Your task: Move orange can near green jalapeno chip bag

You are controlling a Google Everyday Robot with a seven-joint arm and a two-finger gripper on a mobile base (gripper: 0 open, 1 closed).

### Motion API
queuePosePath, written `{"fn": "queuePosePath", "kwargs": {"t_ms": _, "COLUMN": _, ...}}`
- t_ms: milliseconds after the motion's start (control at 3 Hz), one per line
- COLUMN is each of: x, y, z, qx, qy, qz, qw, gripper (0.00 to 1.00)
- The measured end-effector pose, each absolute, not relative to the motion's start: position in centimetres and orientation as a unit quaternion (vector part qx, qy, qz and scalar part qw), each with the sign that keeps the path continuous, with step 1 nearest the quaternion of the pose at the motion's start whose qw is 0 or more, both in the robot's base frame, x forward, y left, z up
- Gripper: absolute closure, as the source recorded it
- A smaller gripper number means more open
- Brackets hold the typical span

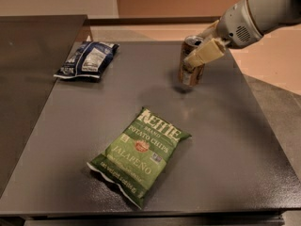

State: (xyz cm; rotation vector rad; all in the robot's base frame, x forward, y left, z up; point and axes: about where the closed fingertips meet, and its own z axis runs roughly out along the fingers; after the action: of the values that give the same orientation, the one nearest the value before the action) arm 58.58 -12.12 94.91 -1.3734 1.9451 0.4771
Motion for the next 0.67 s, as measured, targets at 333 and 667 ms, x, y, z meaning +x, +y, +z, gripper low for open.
{"fn": "queuePosePath", "kwargs": {"t_ms": 333, "x": 55.2, "y": -9.7, "z": 94.0, "qx": -0.557, "qy": 0.73, "qz": 0.203, "qw": 0.339, "gripper": 1.0}}
{"fn": "queuePosePath", "kwargs": {"t_ms": 667, "x": 52.8, "y": -8.0, "z": 92.9, "qx": -0.573, "qy": 0.717, "qz": 0.218, "qw": 0.331, "gripper": 1.0}}
